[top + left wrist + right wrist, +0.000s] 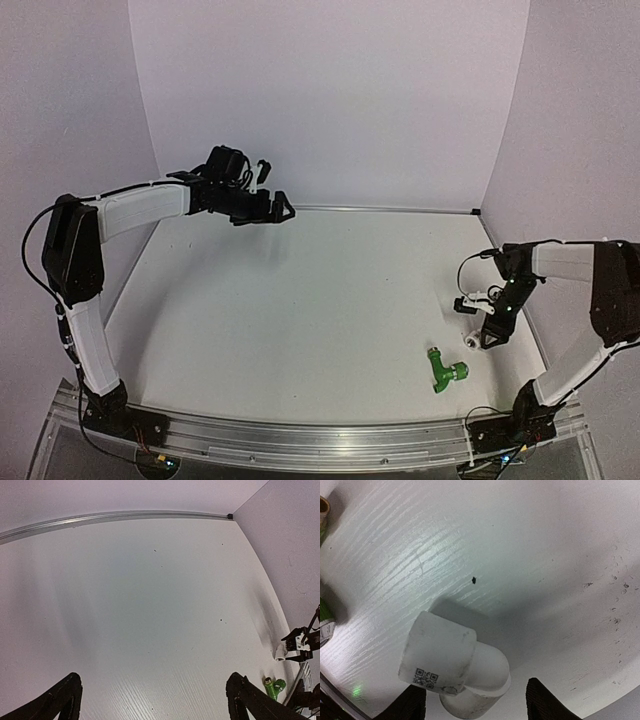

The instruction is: Install the water faucets

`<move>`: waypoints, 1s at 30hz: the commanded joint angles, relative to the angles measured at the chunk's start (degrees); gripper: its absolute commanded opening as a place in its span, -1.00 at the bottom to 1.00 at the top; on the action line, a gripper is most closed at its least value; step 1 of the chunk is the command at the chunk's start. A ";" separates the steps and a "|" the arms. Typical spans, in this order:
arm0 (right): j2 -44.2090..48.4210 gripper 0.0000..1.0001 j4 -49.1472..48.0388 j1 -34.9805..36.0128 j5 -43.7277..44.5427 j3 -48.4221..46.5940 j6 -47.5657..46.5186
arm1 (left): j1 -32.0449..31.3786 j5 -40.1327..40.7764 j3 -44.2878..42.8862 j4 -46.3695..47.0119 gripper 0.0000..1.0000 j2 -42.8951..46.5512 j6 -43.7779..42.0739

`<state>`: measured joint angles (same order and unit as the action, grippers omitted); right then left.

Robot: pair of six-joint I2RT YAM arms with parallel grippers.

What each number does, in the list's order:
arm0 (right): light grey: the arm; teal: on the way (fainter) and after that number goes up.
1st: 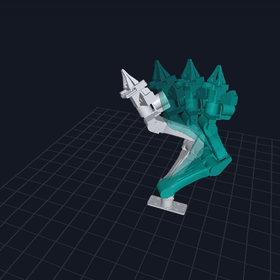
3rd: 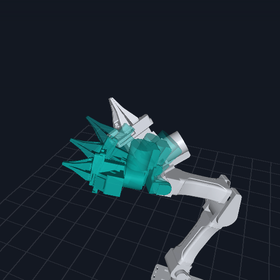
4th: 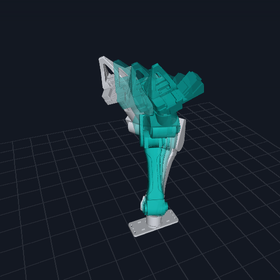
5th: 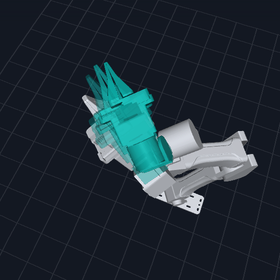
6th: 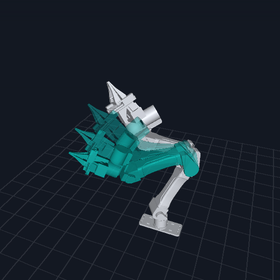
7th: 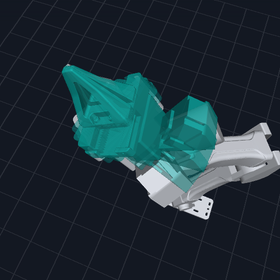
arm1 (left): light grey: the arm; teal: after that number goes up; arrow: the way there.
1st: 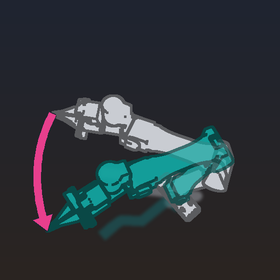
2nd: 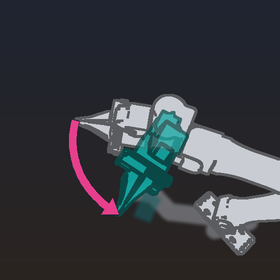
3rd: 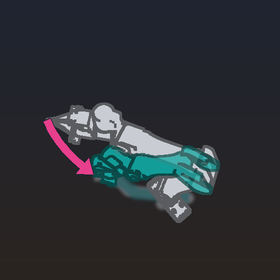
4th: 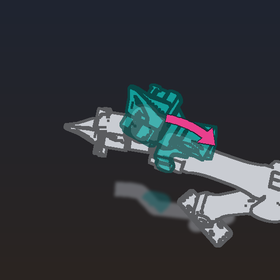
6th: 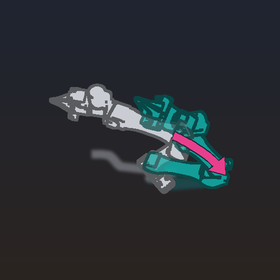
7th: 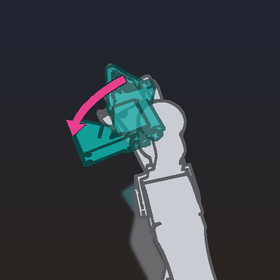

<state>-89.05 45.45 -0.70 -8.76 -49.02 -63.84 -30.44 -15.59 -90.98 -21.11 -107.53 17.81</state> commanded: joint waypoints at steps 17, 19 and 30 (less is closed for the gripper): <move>-0.90 -0.41 -0.41 5.57 -3.21 -2.97 4.51 | 0.11 1.74 5.19 11.05 0.99 4.52 8.75; -0.86 -0.46 1.15 6.90 -5.44 -6.60 6.76 | 0.32 -0.61 7.52 15.01 0.99 5.18 9.33; -9.83 -0.50 0.48 18.52 -9.53 -39.67 25.28 | 7.12 -34.31 14.03 41.71 0.98 -0.47 28.69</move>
<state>-95.00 46.70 13.72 -15.67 -77.68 -48.28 -25.77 -33.34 -78.21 3.20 -105.91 34.51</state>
